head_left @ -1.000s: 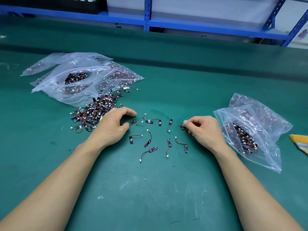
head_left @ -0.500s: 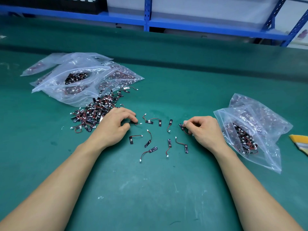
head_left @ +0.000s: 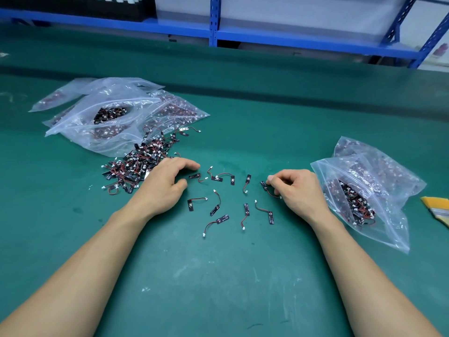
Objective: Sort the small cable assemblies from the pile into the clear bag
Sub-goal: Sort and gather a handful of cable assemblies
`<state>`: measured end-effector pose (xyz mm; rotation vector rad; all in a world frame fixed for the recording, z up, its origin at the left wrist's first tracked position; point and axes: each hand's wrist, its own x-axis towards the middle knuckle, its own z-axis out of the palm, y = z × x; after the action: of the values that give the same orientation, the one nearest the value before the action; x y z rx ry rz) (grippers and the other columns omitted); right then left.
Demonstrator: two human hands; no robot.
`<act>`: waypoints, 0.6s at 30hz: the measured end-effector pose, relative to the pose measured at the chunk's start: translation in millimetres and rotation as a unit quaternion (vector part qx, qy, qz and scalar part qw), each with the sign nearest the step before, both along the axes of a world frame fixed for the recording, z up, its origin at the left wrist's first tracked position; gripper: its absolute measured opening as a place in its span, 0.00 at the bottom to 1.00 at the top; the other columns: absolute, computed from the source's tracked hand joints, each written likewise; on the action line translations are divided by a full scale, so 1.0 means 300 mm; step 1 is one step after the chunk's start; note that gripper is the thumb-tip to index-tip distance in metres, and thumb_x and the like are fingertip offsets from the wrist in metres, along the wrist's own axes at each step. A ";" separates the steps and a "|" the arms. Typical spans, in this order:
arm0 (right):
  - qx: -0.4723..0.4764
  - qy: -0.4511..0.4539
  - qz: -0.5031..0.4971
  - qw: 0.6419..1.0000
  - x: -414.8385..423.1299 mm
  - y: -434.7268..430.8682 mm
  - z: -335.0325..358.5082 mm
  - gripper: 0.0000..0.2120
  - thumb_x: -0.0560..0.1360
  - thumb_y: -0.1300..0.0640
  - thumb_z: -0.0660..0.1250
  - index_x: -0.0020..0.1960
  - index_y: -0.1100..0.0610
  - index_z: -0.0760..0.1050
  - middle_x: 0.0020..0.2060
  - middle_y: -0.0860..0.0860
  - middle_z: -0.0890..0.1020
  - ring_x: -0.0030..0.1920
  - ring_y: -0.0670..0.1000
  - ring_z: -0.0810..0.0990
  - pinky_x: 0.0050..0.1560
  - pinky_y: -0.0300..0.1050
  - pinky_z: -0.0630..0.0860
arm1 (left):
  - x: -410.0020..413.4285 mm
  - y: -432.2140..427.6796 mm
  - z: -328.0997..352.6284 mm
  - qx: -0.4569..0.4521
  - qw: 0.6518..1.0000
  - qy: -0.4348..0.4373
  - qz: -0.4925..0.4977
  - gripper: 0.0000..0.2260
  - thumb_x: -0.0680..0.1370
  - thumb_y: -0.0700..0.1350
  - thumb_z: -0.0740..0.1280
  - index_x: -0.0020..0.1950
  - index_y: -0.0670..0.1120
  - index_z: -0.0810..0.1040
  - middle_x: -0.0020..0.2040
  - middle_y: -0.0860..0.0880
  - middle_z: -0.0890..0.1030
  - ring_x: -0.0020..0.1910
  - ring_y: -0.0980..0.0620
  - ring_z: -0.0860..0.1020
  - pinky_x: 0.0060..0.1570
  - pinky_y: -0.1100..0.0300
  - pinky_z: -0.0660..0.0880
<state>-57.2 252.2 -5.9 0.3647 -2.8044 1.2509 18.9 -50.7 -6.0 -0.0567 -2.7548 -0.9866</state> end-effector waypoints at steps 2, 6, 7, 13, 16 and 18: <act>0.000 0.000 0.001 1.000 -0.001 0.001 -0.002 0.08 0.74 0.46 0.68 0.37 0.44 0.80 0.28 0.45 0.81 0.28 0.46 0.73 0.37 0.46 0.74 | 0.000 -0.002 -0.002 0.014 1.000 -0.005 0.002 0.24 0.74 0.29 0.62 0.64 0.51 0.77 0.56 0.62 0.76 0.63 0.57 0.72 0.65 0.64 0.63; -0.006 -0.002 0.002 1.000 -0.002 0.000 -0.005 0.09 0.74 0.47 0.68 0.37 0.45 0.80 0.28 0.45 0.81 0.27 0.45 0.72 0.36 0.44 0.71 | -0.002 -0.004 -0.007 0.016 1.000 -0.003 -0.001 0.26 0.73 0.28 0.61 0.64 0.51 0.77 0.57 0.61 0.77 0.63 0.56 0.72 0.65 0.65 0.63; -0.008 -0.002 0.001 1.000 -0.002 0.000 -0.005 0.09 0.74 0.47 0.68 0.36 0.46 0.81 0.28 0.46 0.81 0.27 0.45 0.72 0.36 0.44 0.71 | -0.003 -0.005 -0.008 0.014 1.000 -0.002 -0.001 0.26 0.73 0.27 0.61 0.64 0.50 0.77 0.57 0.60 0.77 0.63 0.56 0.72 0.65 0.65 0.63; -0.008 -0.002 -0.003 1.000 -0.003 0.001 -0.007 0.11 0.75 0.48 0.69 0.35 0.50 0.81 0.28 0.46 0.82 0.29 0.46 0.73 0.37 0.46 0.74 | -0.005 -0.005 -0.007 0.012 1.000 0.001 0.001 0.25 0.73 0.27 0.61 0.64 0.50 0.78 0.57 0.60 0.77 0.63 0.57 0.72 0.62 0.69 0.62; -0.012 -0.001 -0.003 1.000 -0.005 0.001 -0.009 0.11 0.75 0.48 0.69 0.36 0.49 0.81 0.28 0.46 0.82 0.29 0.46 0.73 0.37 0.47 0.75 | -0.004 -0.005 -0.006 0.013 1.000 0.000 0.002 0.25 0.73 0.27 0.61 0.64 0.50 0.78 0.57 0.60 0.77 0.62 0.57 0.72 0.62 0.70 0.62; -0.013 0.001 -0.003 1.000 -0.006 0.001 -0.009 0.10 0.75 0.48 0.69 0.36 0.48 0.81 0.28 0.46 0.82 0.28 0.45 0.73 0.37 0.47 0.75 | -0.005 -0.005 -0.005 0.015 1.000 0.000 0.001 0.25 0.73 0.27 0.61 0.64 0.50 0.78 0.57 0.60 0.77 0.62 0.57 0.72 0.62 0.69 0.62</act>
<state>-59.1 252.5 -8.8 0.3546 -2.7829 1.2834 17.5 -52.3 -7.6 -0.0480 -2.7378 -1.0274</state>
